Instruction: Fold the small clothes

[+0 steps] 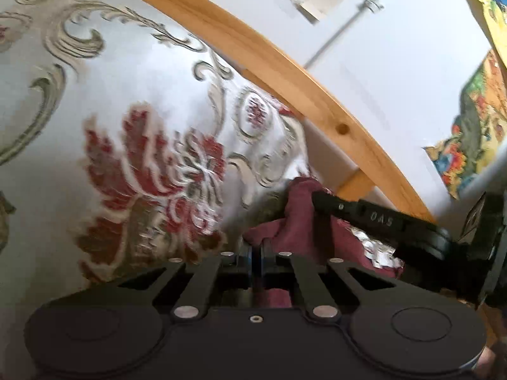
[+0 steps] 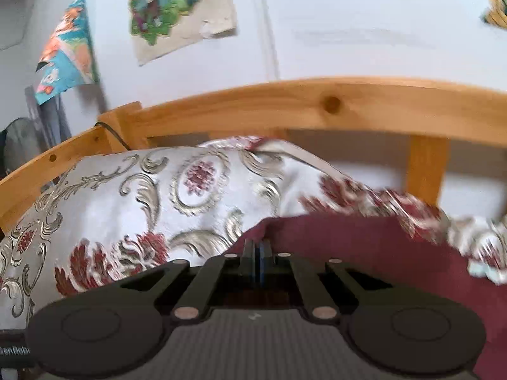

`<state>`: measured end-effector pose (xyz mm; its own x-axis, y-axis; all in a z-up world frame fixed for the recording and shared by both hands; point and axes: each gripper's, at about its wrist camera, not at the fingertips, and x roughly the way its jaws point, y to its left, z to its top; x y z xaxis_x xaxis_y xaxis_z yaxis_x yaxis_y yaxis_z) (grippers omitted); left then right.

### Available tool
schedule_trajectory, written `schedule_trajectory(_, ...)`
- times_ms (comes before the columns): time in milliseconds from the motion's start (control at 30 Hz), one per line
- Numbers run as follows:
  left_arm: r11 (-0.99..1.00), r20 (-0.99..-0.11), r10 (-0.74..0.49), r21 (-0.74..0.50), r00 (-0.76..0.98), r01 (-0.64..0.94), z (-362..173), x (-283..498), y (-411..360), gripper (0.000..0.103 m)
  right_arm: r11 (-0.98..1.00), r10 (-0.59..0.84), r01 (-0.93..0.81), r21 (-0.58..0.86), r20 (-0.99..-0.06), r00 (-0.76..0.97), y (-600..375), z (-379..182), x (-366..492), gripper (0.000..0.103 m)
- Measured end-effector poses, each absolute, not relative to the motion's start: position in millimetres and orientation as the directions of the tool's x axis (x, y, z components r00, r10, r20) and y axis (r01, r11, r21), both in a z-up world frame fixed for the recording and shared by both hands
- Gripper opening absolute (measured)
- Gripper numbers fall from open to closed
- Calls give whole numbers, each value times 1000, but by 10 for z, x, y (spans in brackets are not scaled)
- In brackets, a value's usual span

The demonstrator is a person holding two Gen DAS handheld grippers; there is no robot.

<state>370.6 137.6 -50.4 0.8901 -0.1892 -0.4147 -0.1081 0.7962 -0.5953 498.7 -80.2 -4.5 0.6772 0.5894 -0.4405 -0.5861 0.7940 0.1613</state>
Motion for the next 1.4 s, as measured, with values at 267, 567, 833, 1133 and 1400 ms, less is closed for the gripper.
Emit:
schedule_trajectory(267,768,-531,-158,-596,832,-234,-683,3810,1499,17,814,526,-577,73,-516,677,-654,-152,4942,21)
schedule_trajectory(567,858,-566,-117,-472,816,-204,-499,3737,1328,75,877,388,-480,-5,-583,714,-1655,-238,4040,78)
schedule_trajectory(833,945,-568,-21,-280,823,-169,-478,3721,1137,80,937,199,-334,-103,-630,751,-2359,-657,2788,88)
schedule_trajectory(1133,974,-588,21,-171,808,-150,-503,3669,954,82,972,232,-156,176,-614,755,-2838,-799,2280,89)
schedule_trajectory(1400,978,-657,-69,-191,751,-78,-495,3168,821,86,935,348,-325,140,-530,774,-2541,-742,2412,53)
